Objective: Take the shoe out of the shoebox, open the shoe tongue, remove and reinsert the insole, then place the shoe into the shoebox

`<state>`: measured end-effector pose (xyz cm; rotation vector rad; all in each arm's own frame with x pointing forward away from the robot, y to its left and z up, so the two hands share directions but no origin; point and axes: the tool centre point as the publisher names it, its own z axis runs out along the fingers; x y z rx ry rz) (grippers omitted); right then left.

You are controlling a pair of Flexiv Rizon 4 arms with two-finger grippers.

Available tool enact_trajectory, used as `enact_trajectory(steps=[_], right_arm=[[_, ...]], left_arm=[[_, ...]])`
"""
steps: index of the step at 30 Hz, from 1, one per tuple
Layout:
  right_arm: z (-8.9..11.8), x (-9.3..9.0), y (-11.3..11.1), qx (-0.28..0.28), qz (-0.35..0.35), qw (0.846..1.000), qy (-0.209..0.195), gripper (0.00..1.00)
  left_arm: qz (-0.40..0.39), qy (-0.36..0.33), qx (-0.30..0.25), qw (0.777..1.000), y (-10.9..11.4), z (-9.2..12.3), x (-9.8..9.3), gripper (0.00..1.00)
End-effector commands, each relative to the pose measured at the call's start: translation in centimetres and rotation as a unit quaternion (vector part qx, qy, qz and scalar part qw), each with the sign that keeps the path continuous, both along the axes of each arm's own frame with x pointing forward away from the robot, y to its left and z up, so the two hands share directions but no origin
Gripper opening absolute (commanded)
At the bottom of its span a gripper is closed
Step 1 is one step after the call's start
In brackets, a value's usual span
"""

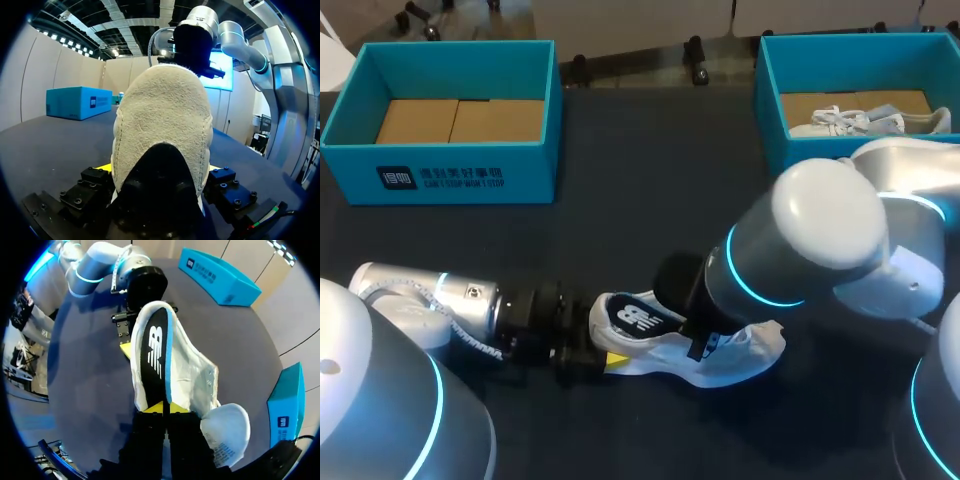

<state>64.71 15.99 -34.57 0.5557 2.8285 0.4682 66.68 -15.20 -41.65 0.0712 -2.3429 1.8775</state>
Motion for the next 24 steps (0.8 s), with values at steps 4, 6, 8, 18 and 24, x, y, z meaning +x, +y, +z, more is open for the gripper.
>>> enact_trajectory(steps=[4, 6, 8, 18, 24], right_arm=[[1.8, 0.3, -0.2, 0.038, 0.03, 0.999, -0.021, 0.0], [2.2, 0.4, 0.1, 0.037, 0.043, 0.998, -0.022, 0.0], [2.6, 0.6, 0.4, 0.038, 0.065, 0.997, -0.017, 0.0], [2.9, 0.9, 2.2, 0.002, 0.122, 0.992, 0.031, 0.31], [3.3, 0.7, 2.3, -0.001, 0.122, 0.992, 0.032, 0.38]], left_arm=[[0.0, 0.0, 0.0, 1.0, 0.0, 0.0, 0.1, 0.0], [0.0, 0.0, 0.0, 1.0, 0.0, 0.0, 0.1, 0.0], [0.0, 0.0, 0.0, 1.0, 0.0, 0.0, 0.1, 0.0], [0.0, 0.0, 0.0, 1.0, 0.0, 0.0, 0.1, 0.0], [0.0, 0.0, 0.0, 1.0, 0.0, 0.0, 0.1, 0.0]])
